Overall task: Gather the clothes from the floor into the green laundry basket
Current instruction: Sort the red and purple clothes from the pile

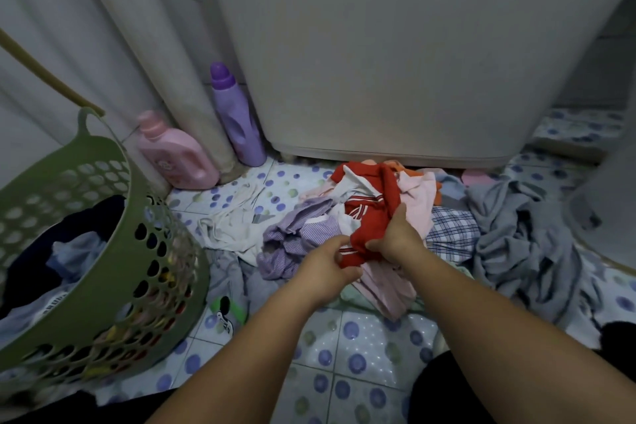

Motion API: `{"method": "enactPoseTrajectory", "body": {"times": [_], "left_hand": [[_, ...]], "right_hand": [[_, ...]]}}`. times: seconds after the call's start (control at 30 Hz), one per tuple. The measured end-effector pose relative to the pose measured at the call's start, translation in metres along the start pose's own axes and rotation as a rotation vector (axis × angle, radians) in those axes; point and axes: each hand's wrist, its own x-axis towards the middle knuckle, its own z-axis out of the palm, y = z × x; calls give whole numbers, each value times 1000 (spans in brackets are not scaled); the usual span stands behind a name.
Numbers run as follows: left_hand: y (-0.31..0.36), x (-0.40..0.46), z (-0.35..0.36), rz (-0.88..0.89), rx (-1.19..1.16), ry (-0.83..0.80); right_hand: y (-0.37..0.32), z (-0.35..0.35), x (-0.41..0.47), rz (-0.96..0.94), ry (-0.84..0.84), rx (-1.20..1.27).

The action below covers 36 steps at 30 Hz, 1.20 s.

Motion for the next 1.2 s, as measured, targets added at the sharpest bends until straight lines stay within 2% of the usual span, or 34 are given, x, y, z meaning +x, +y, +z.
{"method": "enactPoseTrajectory", "body": {"times": [0.1, 0.27, 0.33, 0.4, 0.53, 0.6, 0.77, 0.87, 1.03, 1.13, 1.2], "left_hand": [[-9, -2, -8, -3, -2, 22], [-13, -1, -14, 1, -38, 55], [-14, 5, -14, 15, -74, 132], [-9, 7, -15, 14, -107, 217], [7, 7, -22, 50, -142, 313], [10, 11, -26, 93, -187, 366], [15, 13, -34, 35, -314, 432], [15, 17, -41, 45, -535, 437], [17, 14, -62, -3, -1101, 380], [18, 10, -81, 10, -1259, 384], [18, 7, -94, 31, -1302, 398]], "right_hand": [[-2, 10, -1, -89, 13, -132], [-25, 7, -14, -306, 170, -36], [-47, -6, -28, -463, 159, 151], [-74, -23, -50, -570, 70, 378], [-116, -53, -90, -558, -127, 949], [-130, -65, -101, -528, -218, 1160], [-151, -83, -113, -516, -354, 1416], [-157, -86, -111, -503, -400, 1529], [-146, -85, -89, -404, -234, 1533], [-123, -70, -74, -269, -94, 1333], [-105, -52, -64, -125, -80, 1141]]}}
